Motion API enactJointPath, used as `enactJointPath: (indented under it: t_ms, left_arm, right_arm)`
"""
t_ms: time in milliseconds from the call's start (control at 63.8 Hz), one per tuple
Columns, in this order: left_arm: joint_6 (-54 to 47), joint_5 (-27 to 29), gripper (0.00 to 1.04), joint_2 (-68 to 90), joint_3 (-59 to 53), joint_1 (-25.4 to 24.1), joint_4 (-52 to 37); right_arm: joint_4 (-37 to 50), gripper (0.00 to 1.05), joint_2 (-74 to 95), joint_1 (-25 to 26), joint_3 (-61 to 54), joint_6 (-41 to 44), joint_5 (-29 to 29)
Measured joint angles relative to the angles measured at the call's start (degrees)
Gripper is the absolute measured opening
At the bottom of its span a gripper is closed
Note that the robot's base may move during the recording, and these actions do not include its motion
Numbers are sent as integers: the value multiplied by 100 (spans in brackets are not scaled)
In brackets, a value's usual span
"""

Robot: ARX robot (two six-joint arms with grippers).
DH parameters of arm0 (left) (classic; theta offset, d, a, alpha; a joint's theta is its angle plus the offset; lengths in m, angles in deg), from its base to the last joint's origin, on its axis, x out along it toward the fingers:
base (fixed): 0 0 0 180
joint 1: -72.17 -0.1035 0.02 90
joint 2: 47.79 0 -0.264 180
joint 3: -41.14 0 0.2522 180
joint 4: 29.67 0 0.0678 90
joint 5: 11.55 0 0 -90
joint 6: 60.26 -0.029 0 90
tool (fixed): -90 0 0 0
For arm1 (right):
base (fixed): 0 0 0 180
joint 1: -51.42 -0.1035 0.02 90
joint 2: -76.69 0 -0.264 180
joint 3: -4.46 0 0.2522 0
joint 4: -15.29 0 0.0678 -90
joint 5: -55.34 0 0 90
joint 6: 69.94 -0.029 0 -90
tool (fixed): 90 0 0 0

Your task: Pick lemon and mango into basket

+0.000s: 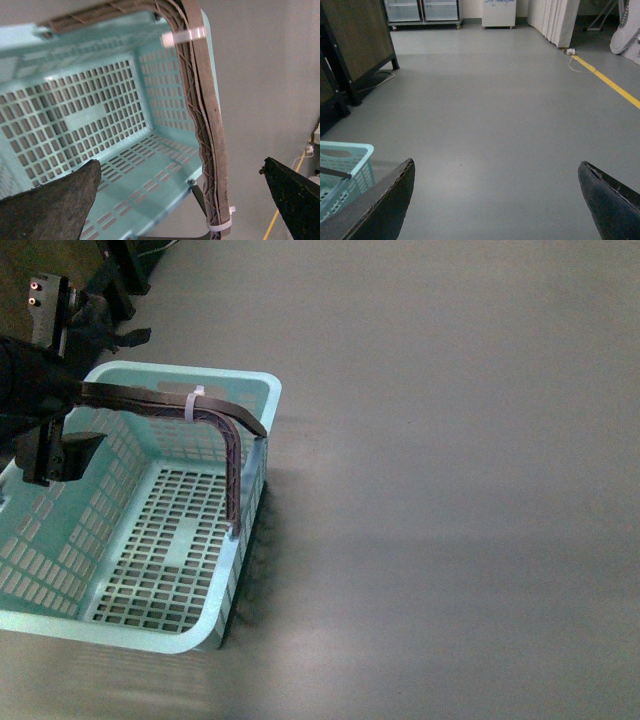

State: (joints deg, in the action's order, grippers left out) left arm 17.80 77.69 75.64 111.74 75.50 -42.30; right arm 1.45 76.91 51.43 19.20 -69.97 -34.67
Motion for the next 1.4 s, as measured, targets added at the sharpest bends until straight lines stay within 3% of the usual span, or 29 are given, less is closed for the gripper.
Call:
enactJointPath:
  t_ms: [157,376,518,612,769,957,1239,1396]
  left_arm:
    - [50,118,96,352,468,0,92]
    - [59,251,62,553,697,0,323]
    - [168,269,29,568,686,24,358]
    - [446,278,16,474,575,61,363]
    - [433,468,15,-514,-201,195,627]
    - [597,549,14,-3104,-1196,247,1314]
    - [918,625,14,-6481,-1231,63,3652]
    - [866,584,14,-6791,-1139,55,3838]
  right_arm:
    - [0,96,0,0,0,0,0]
    - [0,96,0,0,0,0,0]
    - [0,96,0,0,0,2,0]
    - [0,96,0,0,0,2,0]
    - [0,96,0,0,0,0,0]
    - [0,96,0,0,0,2,0]
    - [0,96,0,0,0,2,0]
    - [0,96,0,0,0,2,0]
